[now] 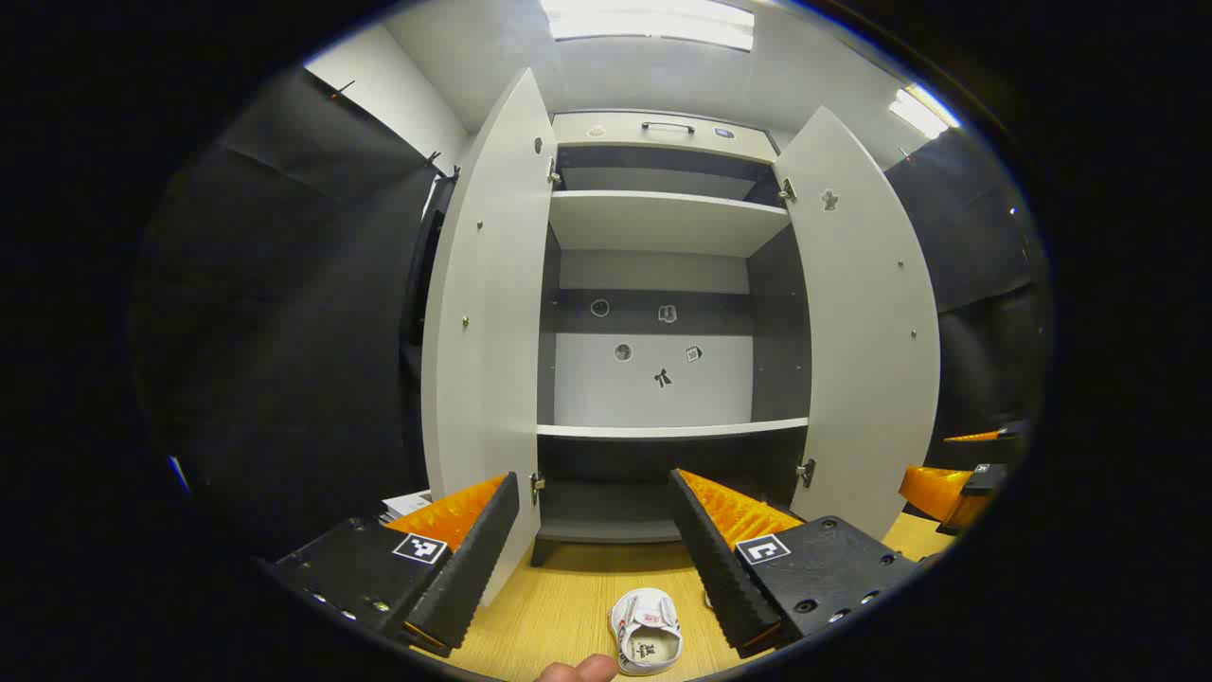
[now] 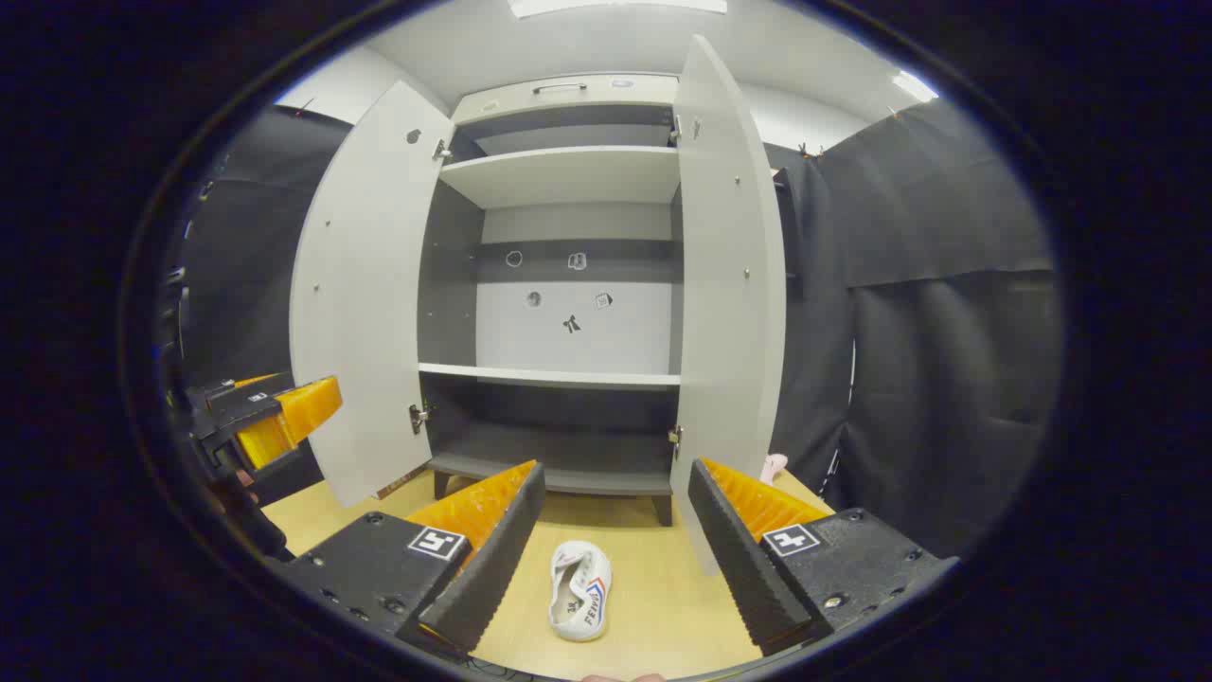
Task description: Grab one shoe with the right hand and put it into the shoe cabinet, grab the other shoe with the left hand and put it into the shoe cabinet; then close the right door with the right hand and the left door with the left hand.
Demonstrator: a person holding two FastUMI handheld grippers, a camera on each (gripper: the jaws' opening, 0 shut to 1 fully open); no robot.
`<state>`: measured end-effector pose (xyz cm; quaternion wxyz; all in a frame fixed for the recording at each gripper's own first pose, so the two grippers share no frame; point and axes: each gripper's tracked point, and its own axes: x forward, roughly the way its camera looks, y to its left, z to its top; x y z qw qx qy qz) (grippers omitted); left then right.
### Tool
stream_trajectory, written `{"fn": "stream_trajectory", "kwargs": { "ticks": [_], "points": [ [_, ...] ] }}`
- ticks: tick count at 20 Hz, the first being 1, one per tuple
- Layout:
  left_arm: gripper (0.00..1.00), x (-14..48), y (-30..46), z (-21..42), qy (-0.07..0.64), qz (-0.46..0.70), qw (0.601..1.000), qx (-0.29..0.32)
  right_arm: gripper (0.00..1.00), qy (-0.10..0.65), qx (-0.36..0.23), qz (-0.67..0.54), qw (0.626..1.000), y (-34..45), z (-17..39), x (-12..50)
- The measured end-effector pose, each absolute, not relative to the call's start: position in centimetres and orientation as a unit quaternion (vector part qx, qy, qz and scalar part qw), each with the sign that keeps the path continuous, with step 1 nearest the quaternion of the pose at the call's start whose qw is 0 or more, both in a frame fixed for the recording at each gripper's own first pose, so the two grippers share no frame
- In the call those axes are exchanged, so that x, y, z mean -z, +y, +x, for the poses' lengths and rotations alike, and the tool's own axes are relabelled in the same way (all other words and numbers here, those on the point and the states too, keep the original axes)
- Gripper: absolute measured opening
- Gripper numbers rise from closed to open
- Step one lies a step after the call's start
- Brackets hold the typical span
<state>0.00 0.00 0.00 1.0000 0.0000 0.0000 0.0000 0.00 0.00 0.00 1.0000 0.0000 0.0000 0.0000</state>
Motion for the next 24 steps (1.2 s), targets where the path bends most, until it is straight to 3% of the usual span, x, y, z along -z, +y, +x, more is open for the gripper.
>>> {"fn": "stream_trajectory", "kwargs": {
  "ticks": [1, 2, 7, 8, 11, 12, 23, 24],
  "points": [
    [0.95, -0.06, 0.03, 0.02, -0.001, 0.001, 1.000, 0.000, 0.94, 0.000, 0.001, 0.001, 1.000, -0.09, 0.02, 0.05],
    [0.95, -0.05, 0.05, -0.06, -0.002, 0.003, 1.000, -0.002, 0.99, 0.001, 0.004, -0.001, 1.000, -0.24, 0.03, 0.03],
    [0.95, -0.10, -0.08, -0.19, -0.004, 0.005, 1.000, 0.002, 0.99, -0.004, 0.008, 0.000, 1.000, -0.30, -0.02, -0.28],
    [0.95, 0.01, -0.11, -0.17, -0.003, 0.005, 1.000, 0.002, 0.94, -0.004, 0.008, 0.000, 1.000, -0.29, -0.08, -0.39],
    [0.95, 0.00, -0.11, -0.20, -0.003, 0.006, 1.000, 0.003, 0.99, -0.008, 0.010, -0.004, 1.000, -0.28, -0.17, -0.58],
    [0.95, -0.01, -0.18, -0.19, -0.004, 0.006, 1.000, 0.004, 0.94, -0.009, 0.010, -0.004, 1.000, -0.31, -0.20, -0.69],
    [0.95, -0.20, -0.39, -0.15, -0.011, 0.016, 1.000, 0.007, 0.94, -0.011, 0.015, 0.000, 1.000, -0.49, -0.13, -0.81],
    [0.95, -0.29, -0.37, 0.02, -0.012, 0.017, 1.000, 0.007, 0.99, -0.010, 0.016, -0.001, 1.000, -0.52, -0.07, -0.82]
  ]
}}
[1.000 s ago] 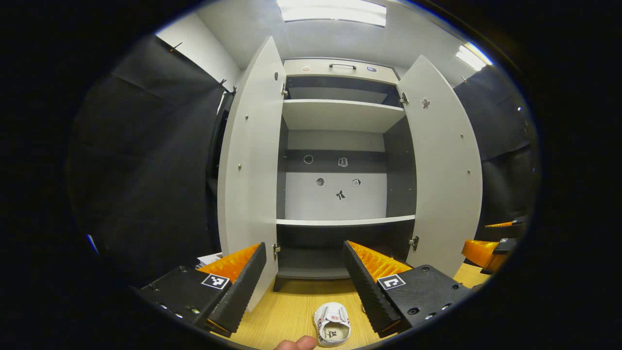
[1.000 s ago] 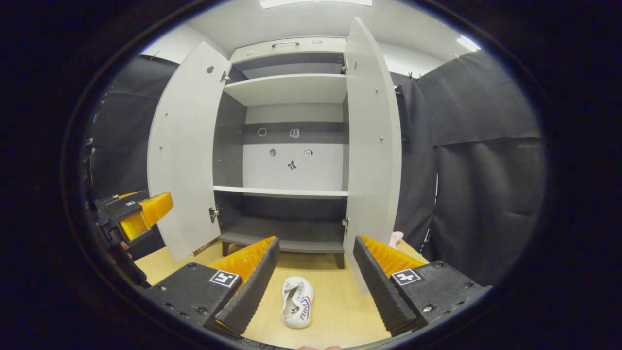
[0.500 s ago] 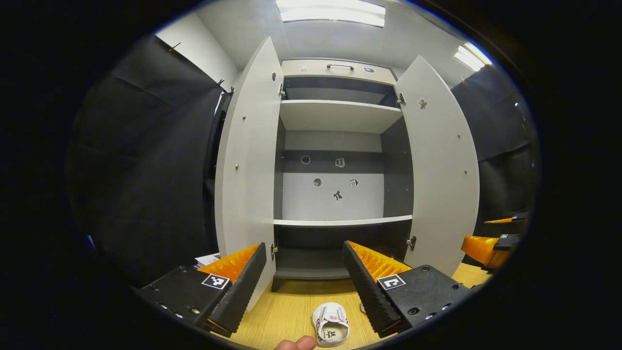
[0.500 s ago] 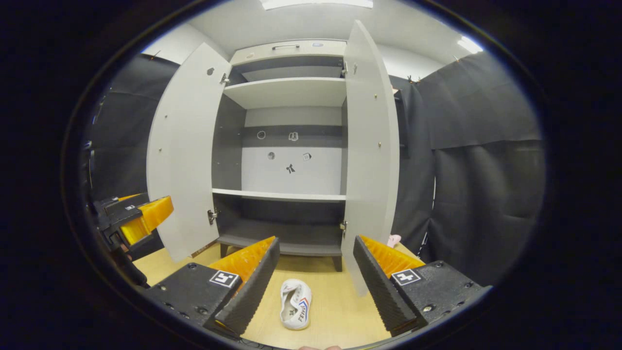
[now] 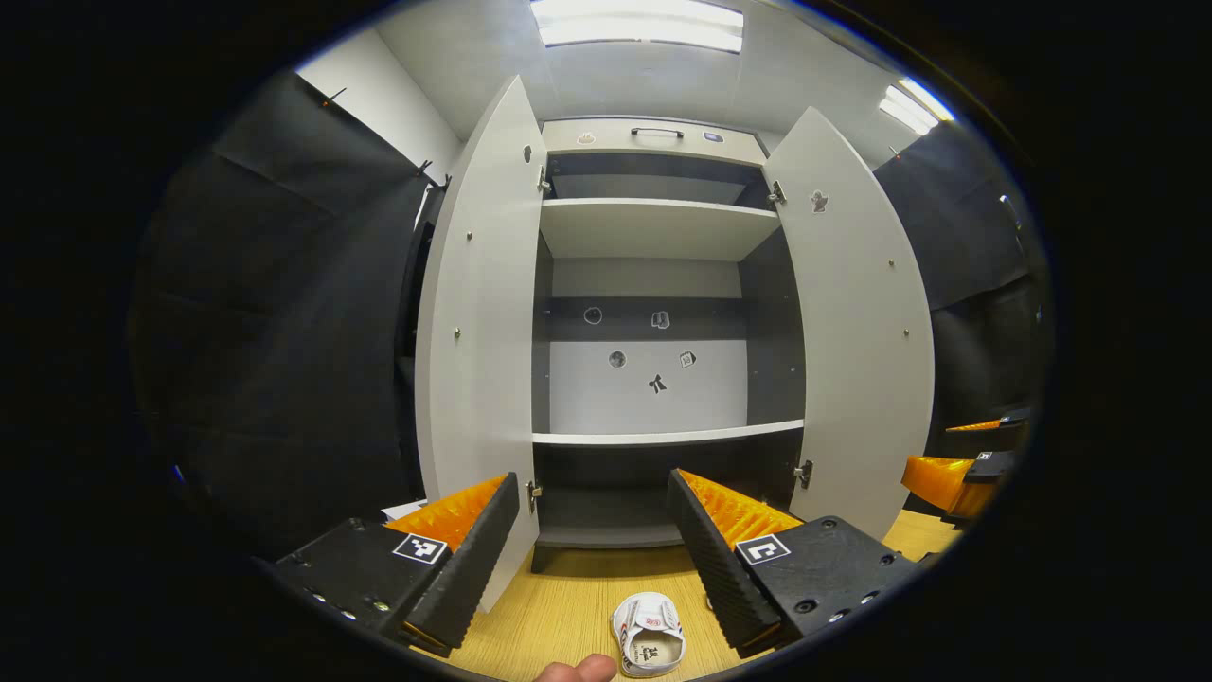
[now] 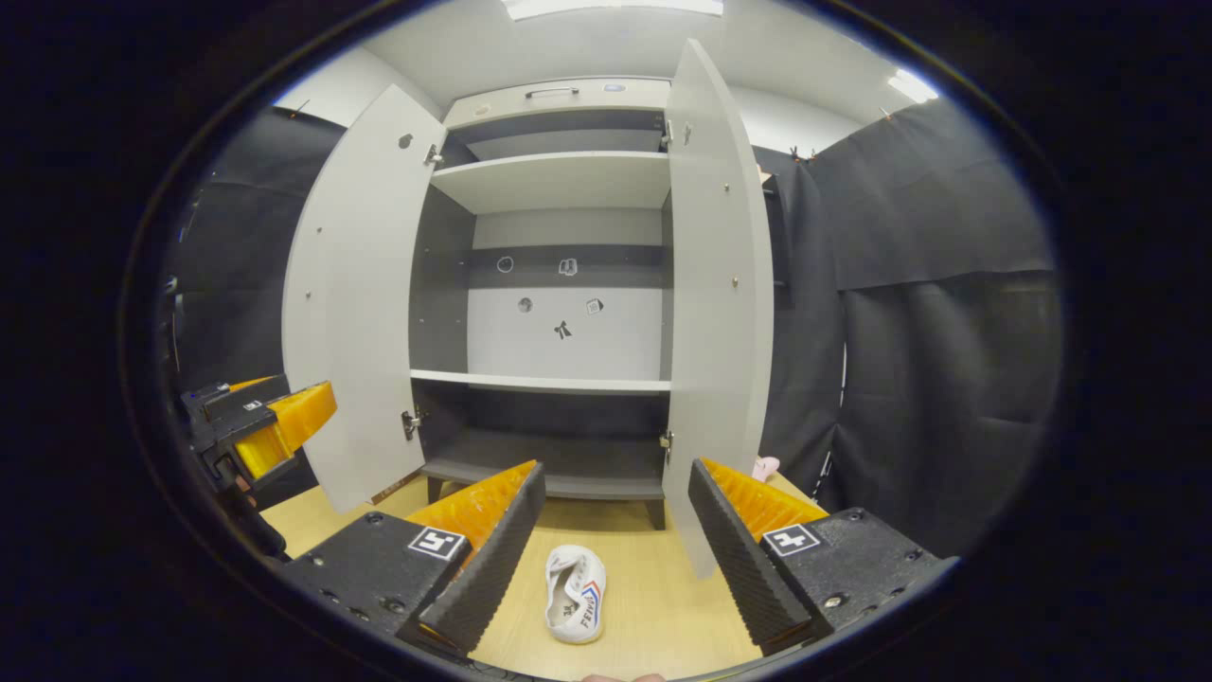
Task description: Grab one shoe with the right hand and put it into the shoe cabinet, grab the other shoe with the left hand and put it into the shoe cabinet; then close the right door with the right hand and the left door with the left hand.
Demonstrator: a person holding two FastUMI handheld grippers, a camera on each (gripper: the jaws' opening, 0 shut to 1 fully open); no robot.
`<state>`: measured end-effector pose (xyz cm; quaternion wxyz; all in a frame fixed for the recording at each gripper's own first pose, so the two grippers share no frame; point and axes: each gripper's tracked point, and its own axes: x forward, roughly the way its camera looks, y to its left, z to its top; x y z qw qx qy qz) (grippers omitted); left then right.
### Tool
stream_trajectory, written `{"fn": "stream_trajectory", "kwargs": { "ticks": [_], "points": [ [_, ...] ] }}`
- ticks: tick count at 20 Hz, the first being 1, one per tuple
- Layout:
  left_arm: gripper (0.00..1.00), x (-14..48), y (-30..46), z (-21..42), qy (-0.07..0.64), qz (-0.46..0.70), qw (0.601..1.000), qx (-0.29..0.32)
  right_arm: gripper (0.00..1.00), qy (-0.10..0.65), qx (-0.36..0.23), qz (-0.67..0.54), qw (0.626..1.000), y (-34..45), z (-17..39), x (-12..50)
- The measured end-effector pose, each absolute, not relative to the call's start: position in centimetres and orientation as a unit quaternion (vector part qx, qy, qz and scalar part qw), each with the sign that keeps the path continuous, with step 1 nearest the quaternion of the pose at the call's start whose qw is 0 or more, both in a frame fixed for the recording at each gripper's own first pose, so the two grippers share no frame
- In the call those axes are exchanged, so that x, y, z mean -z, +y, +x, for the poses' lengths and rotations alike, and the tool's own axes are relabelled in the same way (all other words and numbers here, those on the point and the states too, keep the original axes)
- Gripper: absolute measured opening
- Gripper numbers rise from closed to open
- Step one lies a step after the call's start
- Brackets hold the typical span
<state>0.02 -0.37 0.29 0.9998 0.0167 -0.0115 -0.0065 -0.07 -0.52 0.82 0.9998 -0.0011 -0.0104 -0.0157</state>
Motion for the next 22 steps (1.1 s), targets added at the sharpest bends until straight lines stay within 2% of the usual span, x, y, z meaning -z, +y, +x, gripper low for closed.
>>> {"fn": "stream_trajectory", "kwargs": {
  "ticks": [10, 11, 14, 15, 16, 22],
  "points": [
    [0.95, -0.2, -0.3, 0.0, -0.012, 0.020, 1.000, 0.003, 0.99, 0.003, 0.002, -0.001, 1.000, 0.7, 1.3, 0.2],
    [0.95, -0.2, -0.3, 0.1, -0.012, 0.020, 1.000, 0.003, 0.94, 0.006, -0.001, -0.003, 1.000, 1.0, 1.6, 0.5],
    [0.95, -0.1, -0.1, 0.1, -0.011, 0.020, 1.000, 0.000, 0.94, 0.024, -0.014, -0.006, 1.000, 2.2, 2.9, 2.1],
    [0.95, -0.1, 0.0, 0.1, -0.011, 0.019, 1.000, 0.000, 0.99, 0.031, -0.022, -0.004, 0.999, 2.8, 3.2, 2.7],
    [0.95, 0.0, 0.1, 0.2, -0.010, 0.019, 1.000, -0.002, 0.94, 0.038, -0.028, -0.004, 0.999, 3.3, 3.6, 3.3],
    [0.95, 0.2, 1.2, 0.3, -0.007, 0.018, 1.000, -0.010, 0.94, 0.100, -0.051, 0.007, 0.994, 5.4, 6.6, 9.2]
  ]
}}
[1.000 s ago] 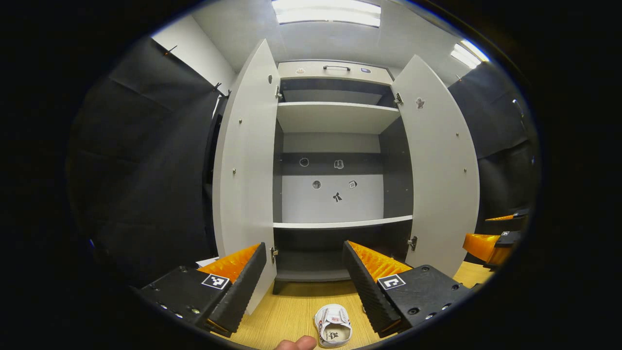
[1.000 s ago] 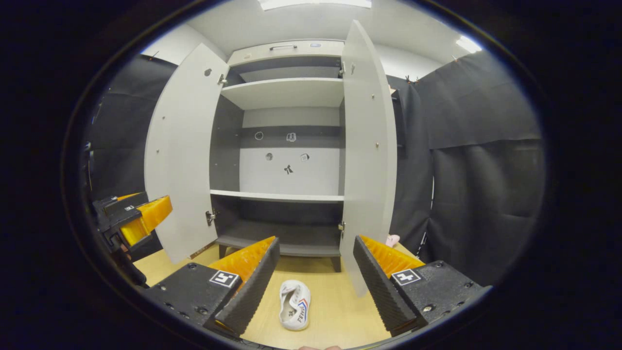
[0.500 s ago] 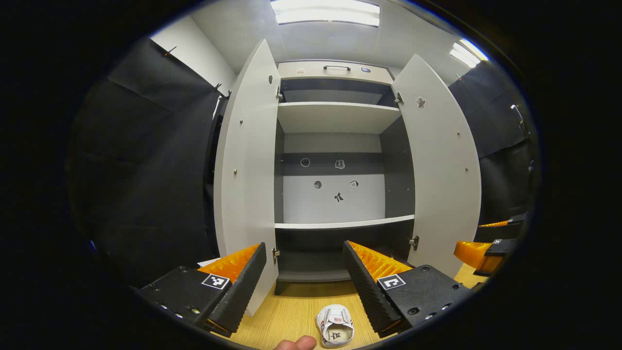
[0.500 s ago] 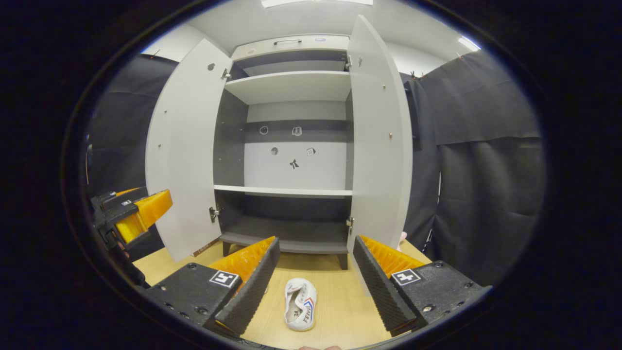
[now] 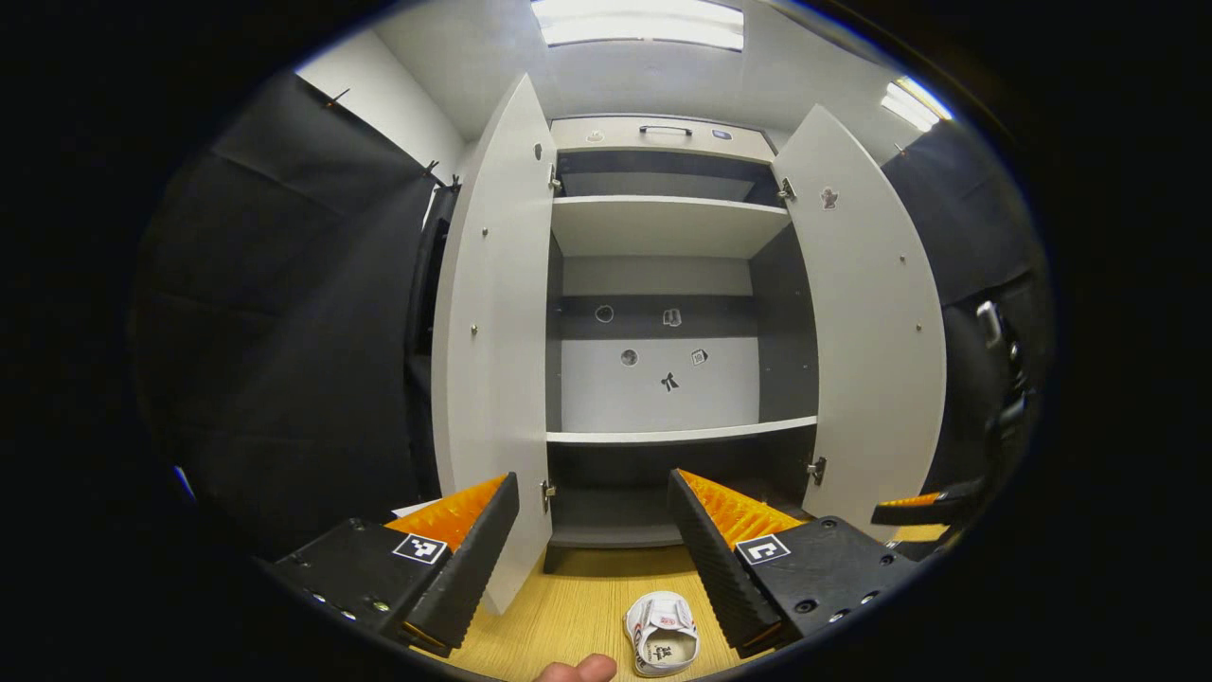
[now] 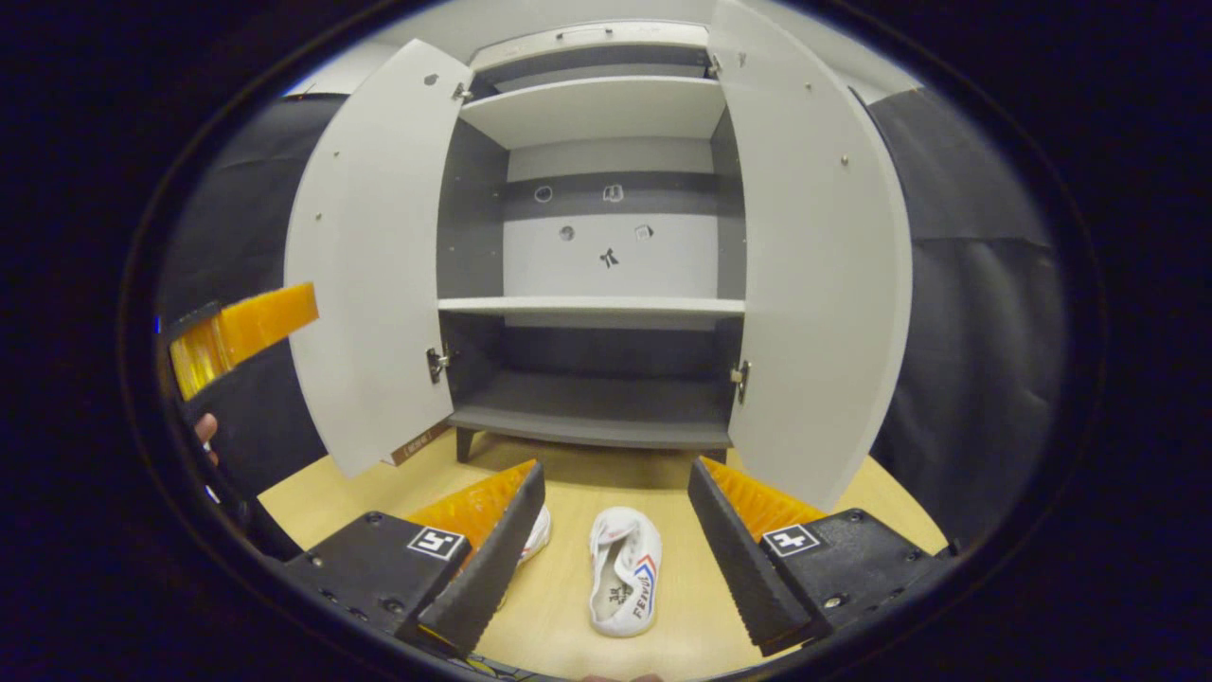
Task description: Grab one shoe with the right hand and put it into the shoe cabinet, grab the other shoe with the left hand and put it into the shoe cabinet; then close the right door with the right hand and the left door with the left hand.
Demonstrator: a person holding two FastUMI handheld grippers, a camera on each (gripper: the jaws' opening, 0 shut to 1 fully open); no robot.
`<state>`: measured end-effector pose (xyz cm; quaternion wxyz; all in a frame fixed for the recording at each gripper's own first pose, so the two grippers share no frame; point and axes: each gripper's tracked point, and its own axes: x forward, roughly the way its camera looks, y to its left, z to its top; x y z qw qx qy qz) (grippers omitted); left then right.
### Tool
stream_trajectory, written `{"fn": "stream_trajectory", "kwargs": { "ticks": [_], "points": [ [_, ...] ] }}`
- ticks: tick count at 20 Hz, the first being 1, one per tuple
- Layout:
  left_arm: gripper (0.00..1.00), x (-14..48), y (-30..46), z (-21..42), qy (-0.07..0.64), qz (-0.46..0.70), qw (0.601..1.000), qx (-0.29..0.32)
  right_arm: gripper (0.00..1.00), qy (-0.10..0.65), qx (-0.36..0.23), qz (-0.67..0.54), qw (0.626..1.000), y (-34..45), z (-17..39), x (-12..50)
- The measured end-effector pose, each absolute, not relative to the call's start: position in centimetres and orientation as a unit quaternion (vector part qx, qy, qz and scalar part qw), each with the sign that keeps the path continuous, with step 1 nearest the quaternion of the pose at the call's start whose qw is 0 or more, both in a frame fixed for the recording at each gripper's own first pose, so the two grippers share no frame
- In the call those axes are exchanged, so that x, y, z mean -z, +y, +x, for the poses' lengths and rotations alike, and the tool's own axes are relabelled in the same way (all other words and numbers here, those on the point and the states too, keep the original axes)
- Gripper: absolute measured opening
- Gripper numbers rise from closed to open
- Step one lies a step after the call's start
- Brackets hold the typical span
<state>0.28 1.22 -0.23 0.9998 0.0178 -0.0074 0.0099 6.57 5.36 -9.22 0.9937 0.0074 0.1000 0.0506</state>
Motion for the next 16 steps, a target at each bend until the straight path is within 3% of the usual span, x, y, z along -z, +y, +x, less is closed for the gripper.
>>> {"fn": "stream_trajectory", "kwargs": {
  "ticks": [2, 5, 6, 7, 13, 14, 15, 16],
  "points": [
    [0.95, 0.4, 1.6, 0.3, -0.004, 0.018, 1.000, -0.013, 0.99, 0.132, -0.061, 0.018, 0.989, 6.0, 7.6, 12.0],
    [0.95, 0.6, 2.3, 0.4, -0.002, 0.019, 1.000, -0.019, 0.99, 0.188, -0.073, 0.033, 0.979, 7.0, 8.7, 16.6],
    [0.95, 0.7, 2.5, 0.5, -0.001, 0.019, 1.000, -0.020, 0.94, 0.205, -0.076, 0.036, 0.975, 7.3, 8.9, 17.9],
    [0.95, 0.9, 2.8, 0.6, 0.000, 0.019, 1.000, -0.022, 0.99, 0.222, -0.078, 0.039, 0.971, 7.6, 9.1, 19.4],
    [0.95, 1.8, 4.1, 1.6, 0.009, 0.016, 0.999, -0.029, 1.00, 0.289, -0.086, 0.064, 0.951, 8.4, 10.7, 24.9],
    [0.95, 2.0, 4.2, 1.8, 0.012, 0.015, 0.999, -0.029, 0.99, 0.294, -0.087, 0.067, 0.950, 8.5, 11.1, 25.3],
    [0.95, 2.2, 4.4, 2.0, 0.014, 0.015, 0.999, -0.029, 0.88, 0.299, -0.085, 0.068, 0.948, 8.6, 11.5, 25.8],
    [0.95, 2.4, 4.6, 2.2, 0.016, 0.014, 0.999, -0.030, 0.93, 0.304, -0.086, 0.069, 0.946, 8.8, 11.9, 26.1]
  ]
}}
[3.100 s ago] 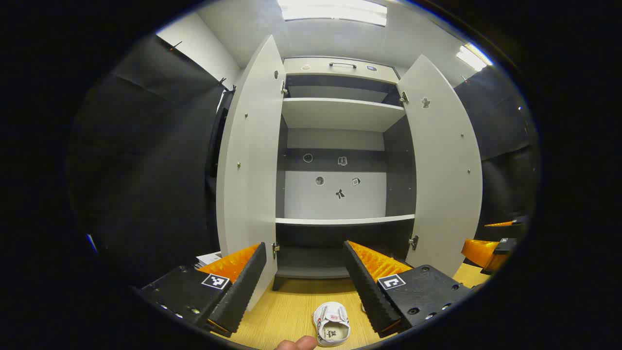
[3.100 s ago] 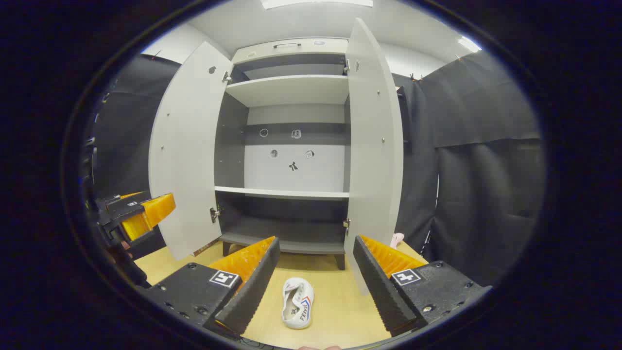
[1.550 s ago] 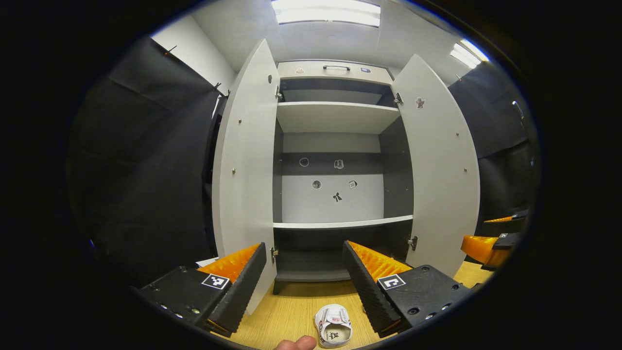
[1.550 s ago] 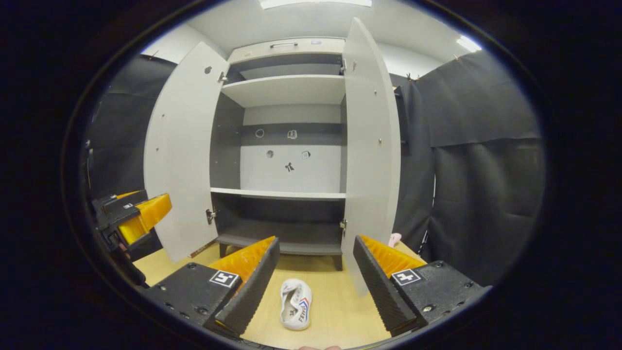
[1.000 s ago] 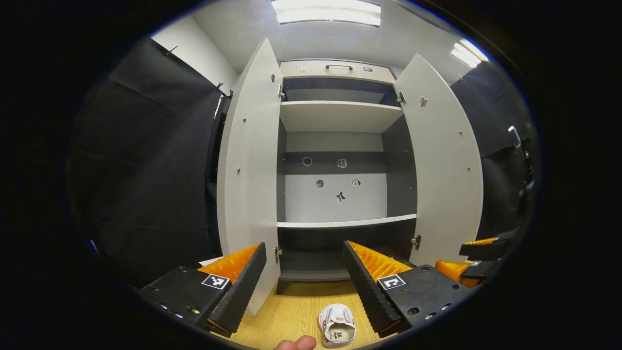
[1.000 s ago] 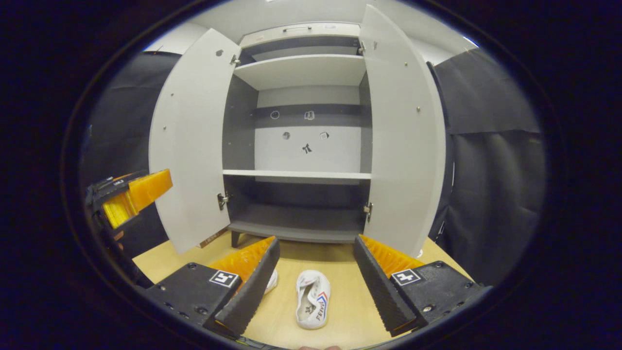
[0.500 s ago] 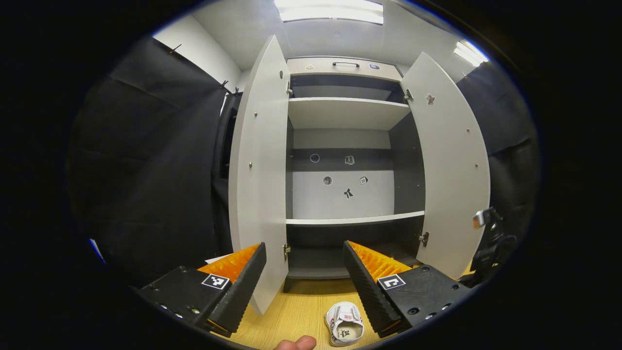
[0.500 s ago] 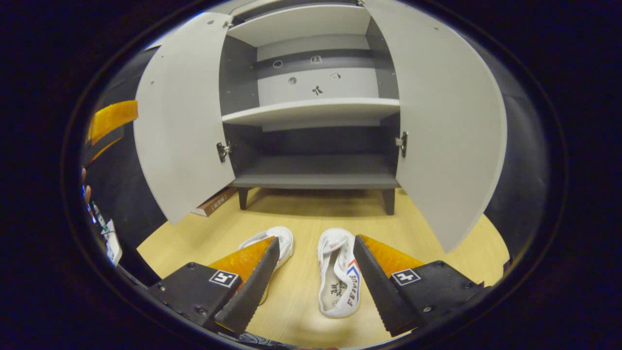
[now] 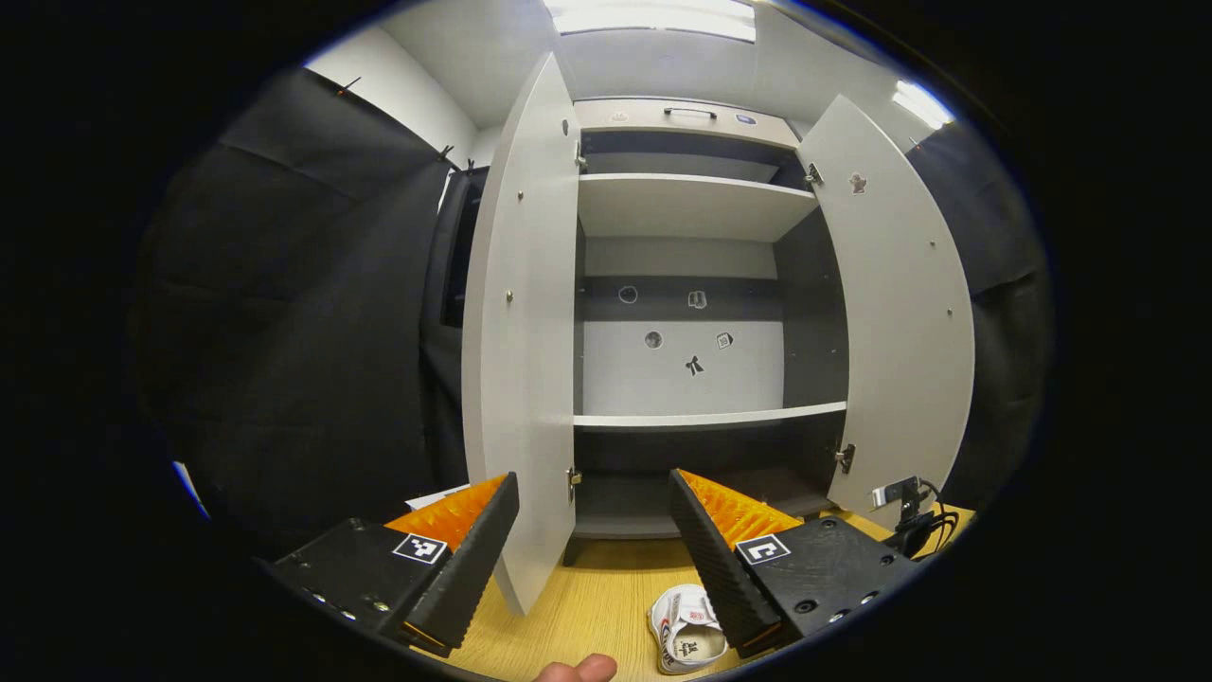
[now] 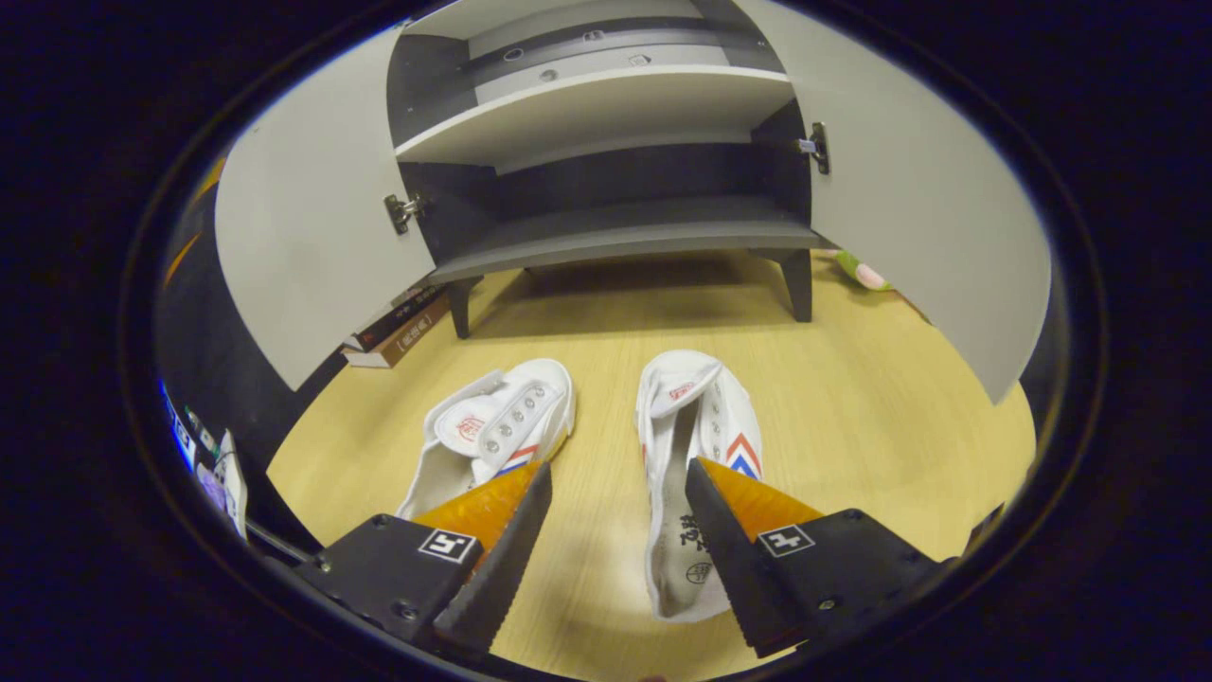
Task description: Grab one shoe with the right hand and put it into the shoe cabinet, grab the other shoe with the left hand and put it into the shoe cabinet; then close the right door with the right hand and the left door with the left hand.
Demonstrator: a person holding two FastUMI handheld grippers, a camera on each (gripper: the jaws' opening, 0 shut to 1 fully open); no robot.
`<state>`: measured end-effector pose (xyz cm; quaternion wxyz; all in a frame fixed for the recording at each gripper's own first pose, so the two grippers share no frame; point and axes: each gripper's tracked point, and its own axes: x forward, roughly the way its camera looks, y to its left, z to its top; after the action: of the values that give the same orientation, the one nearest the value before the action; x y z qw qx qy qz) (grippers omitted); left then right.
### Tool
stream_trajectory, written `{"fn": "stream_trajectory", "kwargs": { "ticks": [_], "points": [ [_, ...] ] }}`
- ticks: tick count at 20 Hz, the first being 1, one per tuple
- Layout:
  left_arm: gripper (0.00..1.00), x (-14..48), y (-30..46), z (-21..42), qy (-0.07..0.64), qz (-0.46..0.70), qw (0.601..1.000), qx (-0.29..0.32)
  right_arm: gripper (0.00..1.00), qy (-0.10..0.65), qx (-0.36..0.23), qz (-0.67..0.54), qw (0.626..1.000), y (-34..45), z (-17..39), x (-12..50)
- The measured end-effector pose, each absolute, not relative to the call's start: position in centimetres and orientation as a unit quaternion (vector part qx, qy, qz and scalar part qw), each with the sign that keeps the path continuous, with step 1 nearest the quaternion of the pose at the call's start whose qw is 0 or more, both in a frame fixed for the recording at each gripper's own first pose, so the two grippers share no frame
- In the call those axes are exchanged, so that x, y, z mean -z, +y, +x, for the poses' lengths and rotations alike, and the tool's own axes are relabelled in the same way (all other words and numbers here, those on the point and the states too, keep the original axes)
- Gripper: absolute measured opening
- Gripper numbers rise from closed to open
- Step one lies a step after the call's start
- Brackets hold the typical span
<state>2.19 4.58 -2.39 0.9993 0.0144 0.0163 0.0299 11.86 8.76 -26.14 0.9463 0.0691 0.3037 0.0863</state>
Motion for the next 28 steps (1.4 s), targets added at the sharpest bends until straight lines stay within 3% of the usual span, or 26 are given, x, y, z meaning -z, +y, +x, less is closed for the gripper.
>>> {"fn": "stream_trajectory", "kwargs": {
  "ticks": [4, 8, 9, 10, 11, 12, 13, 15, 28],
  "points": [
    [0.95, 2.9, 5.0, 2.7, 0.021, 0.017, 0.999, -0.030, 0.87, 0.318, -0.087, 0.069, 0.941, 9.4, 13.4, 27.8],
    [0.95, 3.2, 5.4, 3.1, 0.025, 0.021, 0.999, -0.030, 0.62, 0.324, -0.057, 0.046, 0.943, 8.3, 14.6, 29.1],
    [0.95, 3.3, 5.5, 3.2, 0.026, 0.023, 0.999, -0.031, 0.45, 0.323, -0.047, 0.041, 0.944, 7.9, 14.7, 29.5],
    [0.95, 3.5, 5.6, 3.2, 0.027, 0.024, 0.999, -0.031, 0.38, 0.321, -0.039, 0.038, 0.945, 7.5, 14.9, 29.4],
    [0.95, 3.6, 5.6, 3.3, 0.029, 0.024, 0.999, -0.031, 0.24, 0.319, -0.036, 0.038, 0.946, 7.3, 15.0, 29.6],
    [0.95, 3.7, 5.7, 3.4, 0.030, 0.024, 0.999, -0.031, 0.06, 0.313, -0.035, 0.040, 0.948, 7.2, 15.1, 29.7],
    [0.95, 3.8, 5.7, 3.4, 0.032, 0.024, 0.999, -0.032, 0.12, 0.305, -0.038, 0.037, 0.951, 6.9, 15.0, 29.4],
    [0.95, 3.9, 5.8, 3.5, 0.033, 0.023, 0.999, -0.031, 0.04, 0.295, -0.048, 0.037, 0.954, 6.8, 15.0, 29.3],
    [0.95, 4.0, 4.0, 3.3, 0.028, 0.019, 0.999, -0.019, 0.03, 0.183, -0.046, -0.026, 0.982, 5.0, 13.7, 20.0]
  ]
}}
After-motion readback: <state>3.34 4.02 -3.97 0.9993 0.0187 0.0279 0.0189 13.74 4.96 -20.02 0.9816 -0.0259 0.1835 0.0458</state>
